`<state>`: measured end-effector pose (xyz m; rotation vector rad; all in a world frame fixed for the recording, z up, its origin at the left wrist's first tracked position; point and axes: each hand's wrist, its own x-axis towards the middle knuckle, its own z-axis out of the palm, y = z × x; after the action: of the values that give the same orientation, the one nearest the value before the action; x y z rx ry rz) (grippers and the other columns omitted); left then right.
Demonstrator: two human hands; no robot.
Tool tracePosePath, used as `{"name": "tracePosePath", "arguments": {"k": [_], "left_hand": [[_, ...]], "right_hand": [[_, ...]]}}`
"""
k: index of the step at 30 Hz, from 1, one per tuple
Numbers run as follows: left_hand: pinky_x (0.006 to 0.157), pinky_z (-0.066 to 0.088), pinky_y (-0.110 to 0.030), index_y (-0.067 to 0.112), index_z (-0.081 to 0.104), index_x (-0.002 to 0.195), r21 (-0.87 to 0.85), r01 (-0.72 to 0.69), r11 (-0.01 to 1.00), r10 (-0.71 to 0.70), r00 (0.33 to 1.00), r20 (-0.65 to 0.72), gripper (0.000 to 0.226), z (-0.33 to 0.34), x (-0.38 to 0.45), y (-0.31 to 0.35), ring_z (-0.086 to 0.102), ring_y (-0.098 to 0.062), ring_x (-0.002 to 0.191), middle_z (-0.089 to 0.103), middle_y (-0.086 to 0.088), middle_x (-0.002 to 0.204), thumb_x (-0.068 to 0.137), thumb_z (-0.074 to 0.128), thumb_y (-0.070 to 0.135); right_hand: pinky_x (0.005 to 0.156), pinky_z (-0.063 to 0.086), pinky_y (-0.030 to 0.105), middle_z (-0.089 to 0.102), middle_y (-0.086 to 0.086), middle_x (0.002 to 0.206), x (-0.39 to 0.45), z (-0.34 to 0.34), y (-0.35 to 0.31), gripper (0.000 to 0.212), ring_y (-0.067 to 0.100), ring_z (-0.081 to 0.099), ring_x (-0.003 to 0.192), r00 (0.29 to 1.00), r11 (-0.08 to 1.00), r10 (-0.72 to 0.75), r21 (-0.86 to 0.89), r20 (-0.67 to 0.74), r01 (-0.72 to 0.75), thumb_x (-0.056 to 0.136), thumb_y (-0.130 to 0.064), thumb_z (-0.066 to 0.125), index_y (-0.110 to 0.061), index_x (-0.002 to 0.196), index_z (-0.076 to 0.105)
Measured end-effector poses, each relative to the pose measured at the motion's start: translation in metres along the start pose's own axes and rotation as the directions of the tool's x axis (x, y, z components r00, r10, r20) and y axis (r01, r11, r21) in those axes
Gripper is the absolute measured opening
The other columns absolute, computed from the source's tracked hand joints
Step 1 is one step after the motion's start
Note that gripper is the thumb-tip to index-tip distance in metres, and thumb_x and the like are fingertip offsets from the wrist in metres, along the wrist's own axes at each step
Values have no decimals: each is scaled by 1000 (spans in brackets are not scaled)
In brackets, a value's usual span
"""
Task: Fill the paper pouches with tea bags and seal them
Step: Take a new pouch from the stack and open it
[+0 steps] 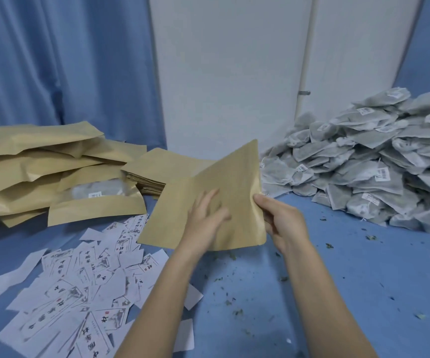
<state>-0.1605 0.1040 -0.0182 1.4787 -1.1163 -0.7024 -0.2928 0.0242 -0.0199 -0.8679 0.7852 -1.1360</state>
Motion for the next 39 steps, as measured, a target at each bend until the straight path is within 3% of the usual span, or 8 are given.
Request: {"name": "tracePosePath", "arguments": {"k": [3, 10, 18, 22, 26, 29, 32, 39], "left_hand": [[101, 40, -30, 28, 56, 125, -166, 6, 986, -40, 978, -205, 50, 24, 10, 23, 49, -9, 119, 54, 7, 131, 80, 68, 45], [77, 39, -20, 19, 66, 100, -89, 2, 996, -49, 851, -523, 42, 46, 19, 29, 61, -11, 99, 67, 9, 97, 76, 70, 53], [79, 54, -54, -3, 64, 72, -350, -81, 933, -78, 906, -416, 43, 36, 17, 28, 60, -29, 69, 60, -17, 67, 87, 65, 37], [78, 52, -50, -11, 56, 76, -148, -131, 980, 47, 883, -467, 45, 41, 17, 30, 59, -41, 78, 60, -30, 77, 96, 49, 29], [55, 32, -30, -1, 46, 62, 109, -74, 991, 117, 871, -478, 37, 48, 14, 31, 39, -27, 60, 46, -13, 54, 95, 43, 15], [54, 25, -31, 7, 41, 56, 289, -100, 952, 217, 888, -406, 38, 54, 9, 32, 37, -24, 56, 51, -15, 59, 94, 41, 10], [57, 27, -34, 10, 40, 60, 401, -154, 903, 300, 894, -333, 36, 58, 8, 31, 46, -33, 62, 58, -20, 68, 96, 39, 11], [54, 17, -29, 12, 32, 60, 439, -180, 880, 325, 903, -281, 37, 58, 12, 22, 40, -31, 58, 56, -23, 67, 95, 42, 9]], "right_hand": [[66, 58, 25, 73, 10, 80, -2, 4, 4, 12, 14, 69, 69, 997, 998, -36, -55, 75, 40, 76, -3, 72, 1, 87, 72], [63, 53, 20, 74, 7, 77, -10, 8, 2, 5, 13, 68, 69, 965, 956, -131, -229, 228, 183, 70, -7, 75, -11, 70, 77], [83, 55, 35, 74, 7, 84, -13, 14, 2, 11, 21, 69, 85, 960, 927, -171, -294, 223, 233, 75, -24, 74, -15, 82, 77], [81, 52, 35, 74, 5, 84, -13, 15, 5, 10, 17, 66, 81, 977, 948, -168, -249, 131, 196, 80, -20, 71, -13, 83, 76], [71, 46, 9, 71, -16, 78, -16, 19, 5, 13, -7, 63, 75, 885, 649, -404, -610, 231, 455, 80, -18, 66, -24, 89, 73], [59, 42, 14, 62, -16, 61, -17, 16, 5, 15, 2, 54, 61, 831, 450, -455, -722, 320, 525, 83, -14, 59, -24, 74, 66], [48, 30, 20, 39, -5, 44, -12, 9, 6, 40, 13, 31, 48, 793, 328, -504, -774, 342, 542, 92, -24, 51, -23, 55, 35], [45, 30, 17, 40, -8, 41, -9, 2, 9, 43, 8, 35, 46, 802, 401, -505, -737, 318, 545, 95, -21, 46, -20, 53, 33]]}}
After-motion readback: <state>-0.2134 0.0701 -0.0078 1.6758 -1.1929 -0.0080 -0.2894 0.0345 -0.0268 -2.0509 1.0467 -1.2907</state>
